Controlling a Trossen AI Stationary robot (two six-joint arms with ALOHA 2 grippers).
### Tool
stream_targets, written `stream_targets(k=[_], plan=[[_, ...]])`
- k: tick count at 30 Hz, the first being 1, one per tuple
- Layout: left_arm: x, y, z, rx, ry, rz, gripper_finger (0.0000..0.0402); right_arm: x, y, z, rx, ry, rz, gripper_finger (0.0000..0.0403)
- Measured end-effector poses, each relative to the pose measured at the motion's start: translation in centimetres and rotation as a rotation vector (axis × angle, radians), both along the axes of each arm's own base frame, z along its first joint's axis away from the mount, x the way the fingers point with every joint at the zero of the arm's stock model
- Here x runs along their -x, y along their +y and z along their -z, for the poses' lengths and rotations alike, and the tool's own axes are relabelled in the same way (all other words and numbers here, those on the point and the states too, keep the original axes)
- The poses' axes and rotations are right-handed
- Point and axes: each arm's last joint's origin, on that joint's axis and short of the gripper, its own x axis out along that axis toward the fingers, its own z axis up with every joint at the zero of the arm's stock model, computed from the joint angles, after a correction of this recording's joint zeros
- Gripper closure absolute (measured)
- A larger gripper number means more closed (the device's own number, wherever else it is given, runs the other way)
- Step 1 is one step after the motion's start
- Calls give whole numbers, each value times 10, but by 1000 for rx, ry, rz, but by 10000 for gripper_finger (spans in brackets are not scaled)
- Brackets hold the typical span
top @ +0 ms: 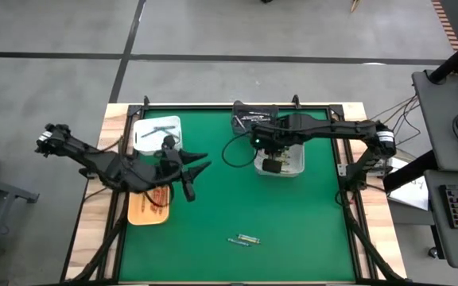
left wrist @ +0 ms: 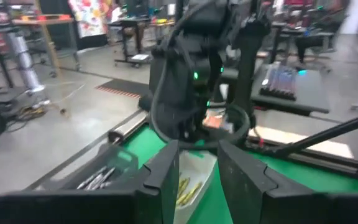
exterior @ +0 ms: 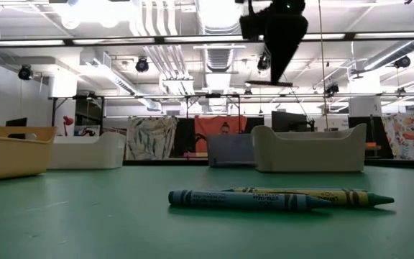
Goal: Sort crayons
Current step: Put the green crayon into the gray bin
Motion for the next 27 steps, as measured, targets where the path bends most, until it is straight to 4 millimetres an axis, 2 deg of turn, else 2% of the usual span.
stream_targets(k=[6, 12, 18, 23, 27], plan=[[0, -21, 21, 13, 20, -65, 308, 9, -15, 9, -4, 78, 14, 391], [-3, -38, 30, 9, 25, -60, 308, 19, -27, 30, -15, 173, -2, 391], [-7, -44, 35, 3, 33, -49, 308, 33, -31, 47, -27, 231, 1, 391], [-8, -45, 36, -1, 37, -51, 308, 51, -27, 46, 1, 219, -24, 391], [-8, -45, 36, -5, 38, -50, 308, 66, -24, 40, 37, 134, -68, 391]])
